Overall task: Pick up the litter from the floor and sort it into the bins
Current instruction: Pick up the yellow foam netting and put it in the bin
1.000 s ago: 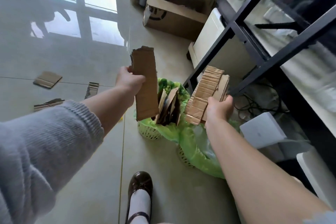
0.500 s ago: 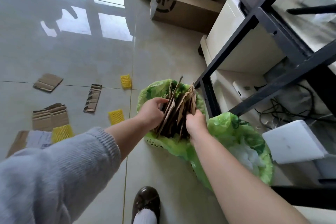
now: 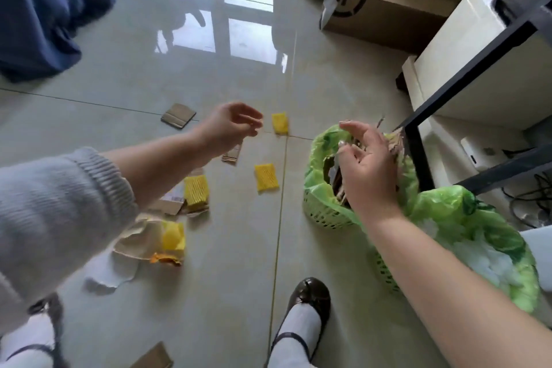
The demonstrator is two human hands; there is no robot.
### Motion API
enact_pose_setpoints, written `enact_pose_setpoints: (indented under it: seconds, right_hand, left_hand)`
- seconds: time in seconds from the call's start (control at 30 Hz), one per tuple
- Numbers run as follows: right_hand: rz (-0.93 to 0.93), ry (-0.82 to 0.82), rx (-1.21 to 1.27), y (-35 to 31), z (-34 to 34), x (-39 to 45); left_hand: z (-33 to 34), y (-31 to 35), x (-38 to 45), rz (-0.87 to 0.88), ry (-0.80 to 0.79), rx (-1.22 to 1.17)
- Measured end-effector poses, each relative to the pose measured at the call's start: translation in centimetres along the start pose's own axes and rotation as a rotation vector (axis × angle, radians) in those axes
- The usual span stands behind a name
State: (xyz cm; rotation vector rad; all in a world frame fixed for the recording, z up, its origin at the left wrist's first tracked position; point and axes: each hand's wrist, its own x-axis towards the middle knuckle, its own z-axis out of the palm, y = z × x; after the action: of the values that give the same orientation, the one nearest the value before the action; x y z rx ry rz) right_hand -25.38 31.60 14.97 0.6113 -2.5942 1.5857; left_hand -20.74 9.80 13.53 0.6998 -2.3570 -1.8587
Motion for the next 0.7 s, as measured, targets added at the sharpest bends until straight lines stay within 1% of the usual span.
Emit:
enact_pose_setpoints:
  seconds: [0.1, 0.2, 0.37, 0.43, 0.5, 0.53, 0.57, 0.63, 0.67, 0.7]
  right_hand:
    - [-0.028, -0.213, -0.021, -1.4, 4.6, -0.4]
    - [0.008, -0.424, -0.099, -0.9, 9.7, -0.7]
    - [0.068, -0.83, -0.475, 1.9, 18.0, -0.5]
    - [0.134, -0.937, -0.56, 2.9, 21.2, -0.3]
    - [0.175, -1.004, -0.616, 3.9, 24.1, -0.1]
    - [0.189, -1.02, -0.635, 4.5, 25.5, 0.0]
    - [0.197, -1.022, -0.647, 5.2, 26.8, 0.1]
    - [0.181, -0.993, -0.663, 6.5, 29.1, 0.3]
    - [0.15, -0.975, -0.674, 7.1, 30.0, 0.3]
    - [0.104, -0.965, -0.689, 7.8, 30.8, 0.3]
  left_hand:
    - [-6.1, -2.8, -1.3, -0.093, 0.074, 0.038]
    - [-10.4, -6.9, -2.1, -0.227, 0.119, 0.053]
    - [-14.4, -15.0, -1.7, -0.429, 0.168, 0.084]
    - [-15.2, -18.0, -0.8, -0.483, 0.199, 0.099]
    - [-15.5, -20.6, 0.3, -0.51, 0.195, 0.141]
    - [-15.5, -21.8, 0.9, -0.502, 0.169, 0.203]
    - [-15.4, -22.9, 1.5, -0.471, 0.117, 0.336]
    - [-15.0, -24.6, 2.5, -0.348, -0.029, 0.679]
    - [-14.7, -25.4, 3.0, -0.276, -0.088, 0.798]
    - [-14.5, -25.9, 3.4, -0.22, -0.13, 0.869]
